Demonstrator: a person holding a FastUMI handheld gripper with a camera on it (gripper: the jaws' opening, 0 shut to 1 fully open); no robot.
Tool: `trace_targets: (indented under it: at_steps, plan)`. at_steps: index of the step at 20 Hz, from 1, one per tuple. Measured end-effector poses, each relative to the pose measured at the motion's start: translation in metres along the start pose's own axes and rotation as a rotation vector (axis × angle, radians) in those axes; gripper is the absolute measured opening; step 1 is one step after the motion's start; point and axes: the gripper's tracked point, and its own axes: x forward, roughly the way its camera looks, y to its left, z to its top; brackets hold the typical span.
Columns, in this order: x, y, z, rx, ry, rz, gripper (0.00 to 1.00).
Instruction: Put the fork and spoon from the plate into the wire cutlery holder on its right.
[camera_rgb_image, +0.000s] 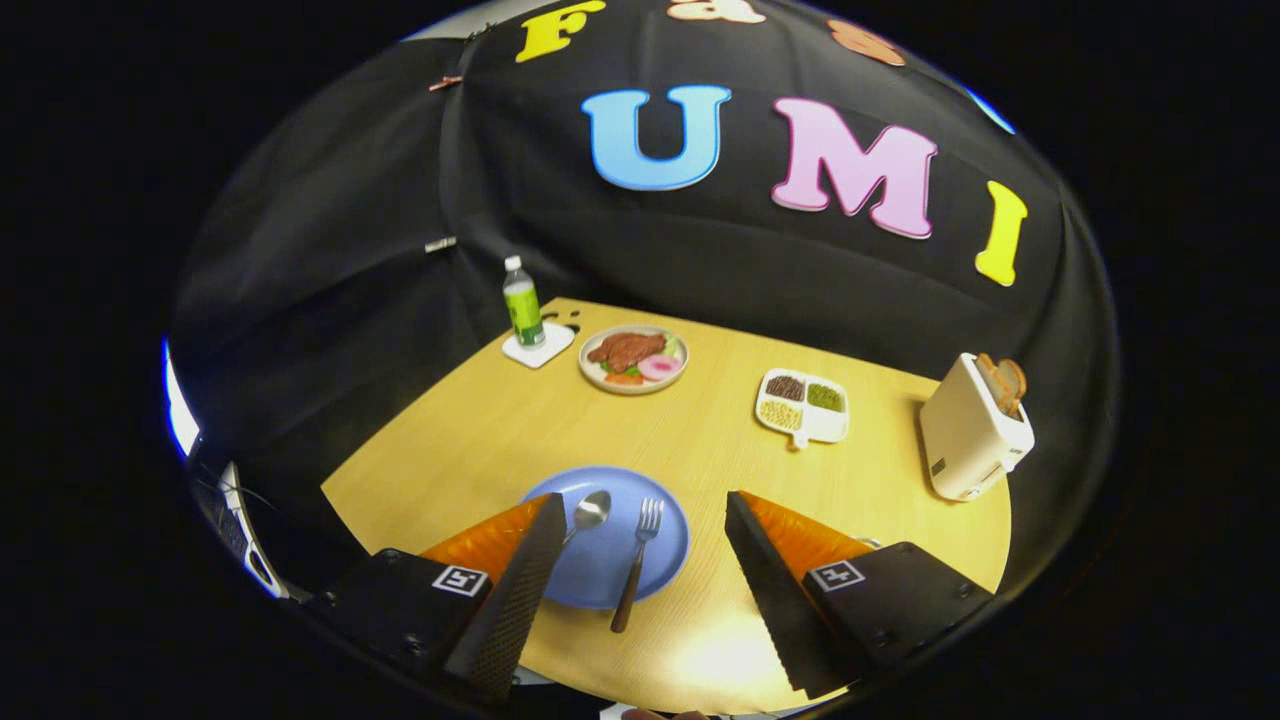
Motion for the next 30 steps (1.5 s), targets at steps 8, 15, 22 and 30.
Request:
trace_targets:
  at_steps: [8,15,22,30]
  plan:
    - [0.072,0.011,-0.098,-0.020,0.309,0.000,0.99]
    - [0.104,0.008,-0.130,0.033,0.420,-0.031,0.85]
    - [0.110,0.009,-0.146,0.133,0.510,-0.066,0.24]
    - [0.087,0.009,-0.130,0.270,0.516,0.066,0.08]
